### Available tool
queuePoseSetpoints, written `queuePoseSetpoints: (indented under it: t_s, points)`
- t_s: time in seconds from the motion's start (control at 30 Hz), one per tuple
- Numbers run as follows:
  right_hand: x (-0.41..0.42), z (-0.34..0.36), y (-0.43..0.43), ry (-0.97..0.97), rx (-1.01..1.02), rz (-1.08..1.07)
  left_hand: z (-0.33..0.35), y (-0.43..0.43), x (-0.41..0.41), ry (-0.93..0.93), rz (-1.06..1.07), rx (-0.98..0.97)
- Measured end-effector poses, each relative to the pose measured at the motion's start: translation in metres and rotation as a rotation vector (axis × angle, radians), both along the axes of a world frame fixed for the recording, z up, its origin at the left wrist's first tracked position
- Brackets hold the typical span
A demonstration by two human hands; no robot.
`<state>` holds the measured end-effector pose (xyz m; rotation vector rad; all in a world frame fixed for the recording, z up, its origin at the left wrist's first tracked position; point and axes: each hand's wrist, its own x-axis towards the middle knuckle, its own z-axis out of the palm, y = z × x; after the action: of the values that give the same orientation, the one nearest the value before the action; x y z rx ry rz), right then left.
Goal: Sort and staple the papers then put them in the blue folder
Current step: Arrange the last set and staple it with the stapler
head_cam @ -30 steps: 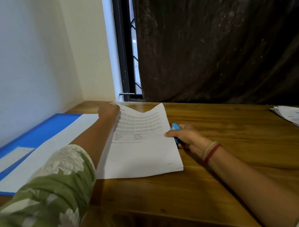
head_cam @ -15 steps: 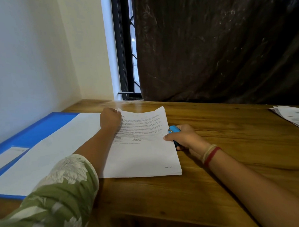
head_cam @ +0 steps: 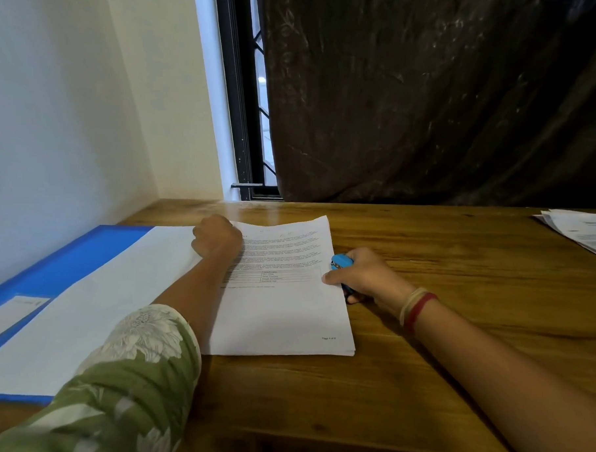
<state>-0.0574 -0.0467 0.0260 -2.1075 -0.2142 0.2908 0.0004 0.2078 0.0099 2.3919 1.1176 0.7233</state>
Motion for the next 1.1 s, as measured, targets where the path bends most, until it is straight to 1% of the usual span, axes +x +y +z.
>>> queuePoseSetpoints:
  t_s: [0.1,0.2,0.27,0.37,0.43,0.5,0.6,0.7,0.87,1.0,1.1]
  points:
    - [0.002,0.004,-0.004,-0.001,-0.027,0.010,-0.001,0.000,-0.001,0.001,0.003,0.010]
    - [0.003,0.009,-0.011,0.007,-0.030,0.009,0.003,-0.005,-0.002,0.009,0.003,0.062]
    - [0.003,0.011,-0.019,0.017,0.007,-0.014,0.011,-0.014,-0.003,-0.009,-0.012,0.102]
    - [0.013,0.013,-0.033,-0.012,0.131,-0.125,0.030,-0.040,-0.003,-0.135,-0.082,0.134]
    - [0.024,0.012,-0.048,-0.059,0.248,-0.229,0.042,-0.071,0.002,-0.256,-0.150,0.128]
    - [0.036,0.009,-0.066,-0.158,0.361,-0.343,0.049,-0.106,0.010,-0.370,-0.240,0.095]
    - [0.045,0.003,-0.106,-0.360,0.348,-0.487,0.052,-0.166,0.019,-0.460,-0.454,0.056]
    - [0.048,0.001,-0.152,-0.550,0.237,-0.518,0.048,-0.229,0.030,-0.469,-0.600,-0.014]
    - [0.057,-0.001,-0.241,-0.709,-0.226,-0.532,0.030,-0.324,0.059,-0.378,-0.724,-0.114]
    - [0.069,0.001,-0.295,-0.699,-0.437,-0.551,0.019,-0.383,0.086,-0.271,-0.799,-0.163]
    - [0.087,0.000,-0.321,-0.706,-0.649,-0.601,0.012,-0.419,0.111,-0.187,-0.839,-0.160]
